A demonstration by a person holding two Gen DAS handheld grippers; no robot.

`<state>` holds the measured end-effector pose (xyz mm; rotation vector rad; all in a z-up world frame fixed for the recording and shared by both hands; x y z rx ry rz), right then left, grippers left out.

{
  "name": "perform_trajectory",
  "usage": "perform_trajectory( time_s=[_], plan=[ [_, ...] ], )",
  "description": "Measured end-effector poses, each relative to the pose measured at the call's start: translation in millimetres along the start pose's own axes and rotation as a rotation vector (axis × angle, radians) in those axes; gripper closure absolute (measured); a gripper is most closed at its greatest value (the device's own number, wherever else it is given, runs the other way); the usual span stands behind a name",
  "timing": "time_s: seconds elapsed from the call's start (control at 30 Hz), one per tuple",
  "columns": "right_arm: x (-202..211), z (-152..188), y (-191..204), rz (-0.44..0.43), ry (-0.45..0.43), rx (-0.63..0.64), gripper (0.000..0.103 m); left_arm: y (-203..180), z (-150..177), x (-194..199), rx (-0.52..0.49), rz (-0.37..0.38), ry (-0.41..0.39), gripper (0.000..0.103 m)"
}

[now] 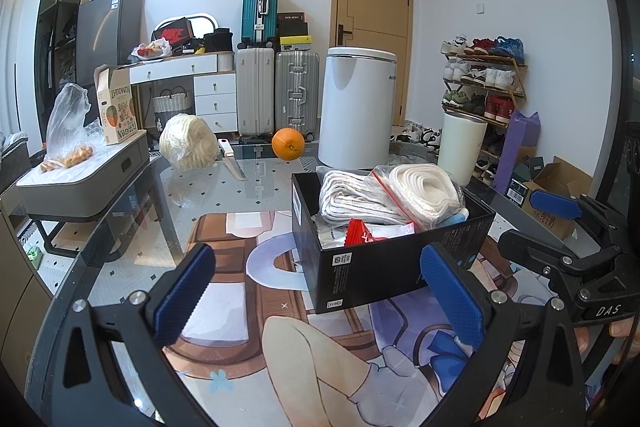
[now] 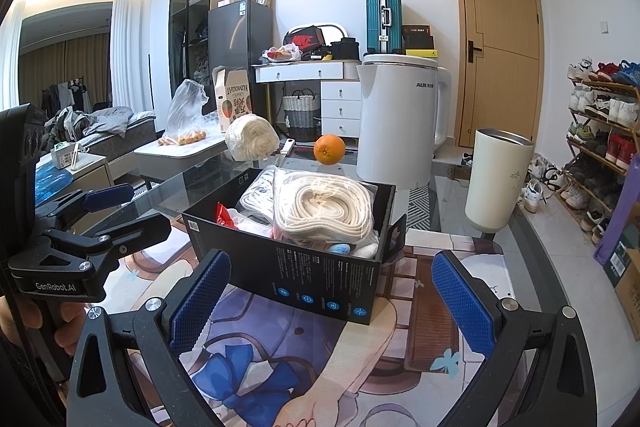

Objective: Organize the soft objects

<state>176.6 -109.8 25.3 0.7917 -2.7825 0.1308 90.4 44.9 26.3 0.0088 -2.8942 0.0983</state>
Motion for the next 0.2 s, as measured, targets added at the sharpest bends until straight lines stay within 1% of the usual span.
perform_trajectory(
  time_s=[0.2],
  plan=[
    [0.1, 0.0, 0.0, 0.000, 0.000, 0.000, 0.001, -0.5, -0.5, 1.9, -0.004, -0.003, -0.008, 0.000]
  ],
)
Point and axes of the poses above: each gripper's, at about its wrist camera, not at the fingertips, and x roughly against the way its jaws point, y to its left, z to its underside, the point moved 1 cm from there along -x, roughly the way its jaws point, and after that the axes turned 11 degrees about -y, right-handed, at the moved point
